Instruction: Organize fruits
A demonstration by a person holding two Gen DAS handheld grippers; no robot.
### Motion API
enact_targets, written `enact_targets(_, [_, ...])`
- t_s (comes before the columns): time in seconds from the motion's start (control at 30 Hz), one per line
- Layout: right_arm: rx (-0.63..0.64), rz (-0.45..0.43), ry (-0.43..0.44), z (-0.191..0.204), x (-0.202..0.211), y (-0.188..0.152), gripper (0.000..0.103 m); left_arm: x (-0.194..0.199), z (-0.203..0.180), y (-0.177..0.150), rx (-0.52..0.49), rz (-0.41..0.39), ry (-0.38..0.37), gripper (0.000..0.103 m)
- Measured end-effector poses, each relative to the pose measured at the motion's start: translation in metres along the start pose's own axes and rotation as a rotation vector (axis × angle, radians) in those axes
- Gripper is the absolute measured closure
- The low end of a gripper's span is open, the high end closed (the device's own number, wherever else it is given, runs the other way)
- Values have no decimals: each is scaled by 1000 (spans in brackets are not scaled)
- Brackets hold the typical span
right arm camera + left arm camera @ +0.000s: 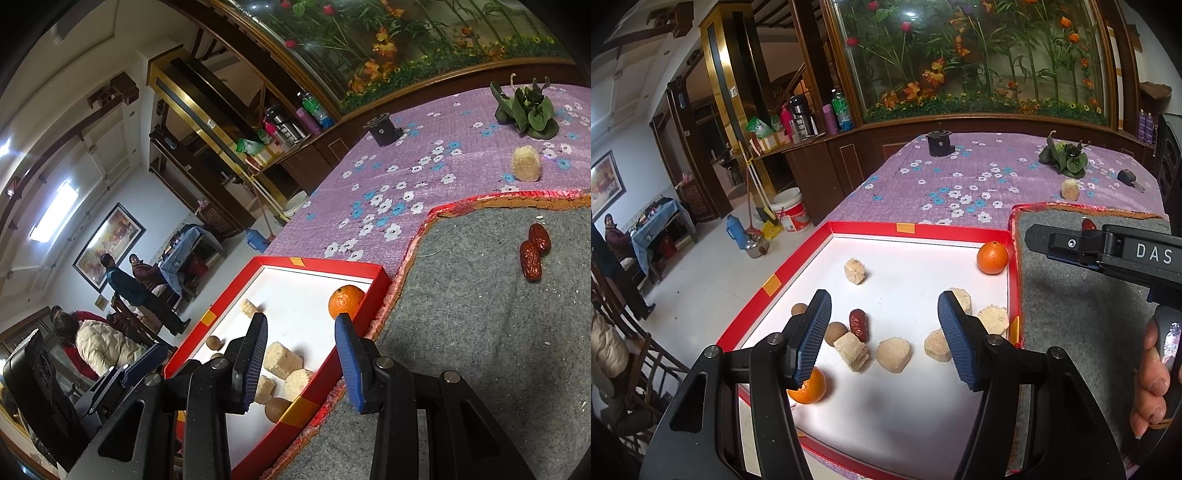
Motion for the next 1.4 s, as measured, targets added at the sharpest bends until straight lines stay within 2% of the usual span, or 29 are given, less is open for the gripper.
enact_targets(1.4, [2,8,-7,3,0,0,67,-6,-16,-8,-31,20,-21,42])
Point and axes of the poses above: each gripper's, at about its wrist camera, not at the fingertips, and x roughly against the way its jaws point, z to its left, y to its top, the point moved 2 cm from there along -x, roughly the way its jaws point, and after that the axes turned 5 degrees about -y, right-handed, at the moved point
